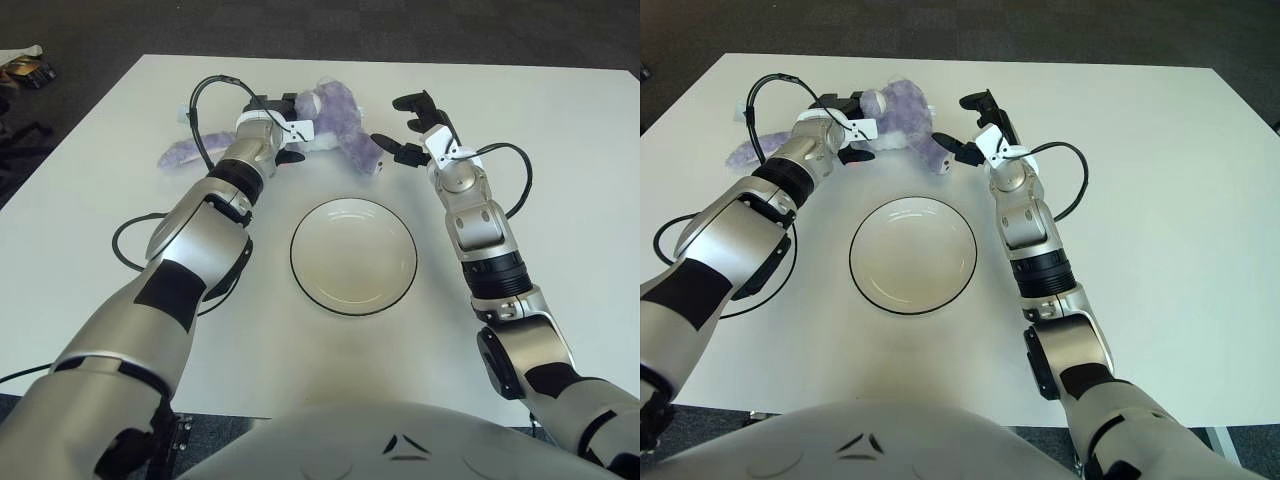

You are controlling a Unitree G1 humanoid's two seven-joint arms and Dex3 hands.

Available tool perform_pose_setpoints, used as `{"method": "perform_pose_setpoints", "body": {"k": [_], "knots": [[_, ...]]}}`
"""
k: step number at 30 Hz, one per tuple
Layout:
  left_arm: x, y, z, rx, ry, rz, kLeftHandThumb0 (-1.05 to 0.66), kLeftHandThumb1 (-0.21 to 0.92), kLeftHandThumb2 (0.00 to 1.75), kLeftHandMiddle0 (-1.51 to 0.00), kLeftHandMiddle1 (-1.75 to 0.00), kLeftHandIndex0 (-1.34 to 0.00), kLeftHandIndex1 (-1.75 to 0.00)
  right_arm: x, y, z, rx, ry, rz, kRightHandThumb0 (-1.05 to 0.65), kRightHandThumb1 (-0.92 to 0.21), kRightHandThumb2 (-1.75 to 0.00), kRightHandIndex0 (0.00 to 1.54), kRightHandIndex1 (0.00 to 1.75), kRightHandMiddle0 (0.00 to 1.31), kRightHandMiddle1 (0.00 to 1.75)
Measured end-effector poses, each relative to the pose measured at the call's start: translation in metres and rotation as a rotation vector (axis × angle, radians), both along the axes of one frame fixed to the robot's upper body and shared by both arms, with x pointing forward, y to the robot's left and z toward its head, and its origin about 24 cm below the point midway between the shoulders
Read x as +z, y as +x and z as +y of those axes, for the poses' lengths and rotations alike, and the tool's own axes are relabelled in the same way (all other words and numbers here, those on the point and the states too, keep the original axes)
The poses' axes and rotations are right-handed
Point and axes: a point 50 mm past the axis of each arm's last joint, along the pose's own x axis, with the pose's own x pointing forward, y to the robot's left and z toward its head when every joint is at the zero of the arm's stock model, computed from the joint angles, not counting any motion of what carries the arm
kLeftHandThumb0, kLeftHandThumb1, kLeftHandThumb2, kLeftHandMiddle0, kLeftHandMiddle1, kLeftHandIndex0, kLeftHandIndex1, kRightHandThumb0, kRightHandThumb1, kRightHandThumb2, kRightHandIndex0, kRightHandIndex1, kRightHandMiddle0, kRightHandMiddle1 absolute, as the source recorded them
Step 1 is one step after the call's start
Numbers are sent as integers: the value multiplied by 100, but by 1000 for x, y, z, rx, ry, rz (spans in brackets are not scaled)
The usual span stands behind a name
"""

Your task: Put the doll into the plate.

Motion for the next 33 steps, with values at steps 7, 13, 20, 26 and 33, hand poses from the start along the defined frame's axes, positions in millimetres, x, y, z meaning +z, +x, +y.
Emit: {"method": "perform_pose_setpoints", "body": {"k": [7,13,20,26,33], "knots": [[0,0,-2,-14,-5,-10,46,34,107,-76,-144,0,-147,10,3,7,30,-37,-6,-94,-92,-34,0,35,0,62],[0,-1,-3,-22,-8,-11,46,34,107,-76,-144,0,-152,5,7,7,26,-51,27,-95,-92,-31,0,39,0,64],[-1,-1,-2,-27,-19,-13,46,34,108,-75,-146,0,-160,-4,10,5,9,-61,73,-94,-91,-26,1,45,0,66],[-1,-1,-2,-30,-33,-15,45,34,110,-74,-148,0,-165,-6,11,6,7,-69,86,-95,-88,-24,3,48,0,66],[-2,-2,-3,-34,-40,-15,46,32,112,-74,-149,0,-162,-8,16,7,9,-82,102,-93,-84,-22,4,51,0,66]]}}
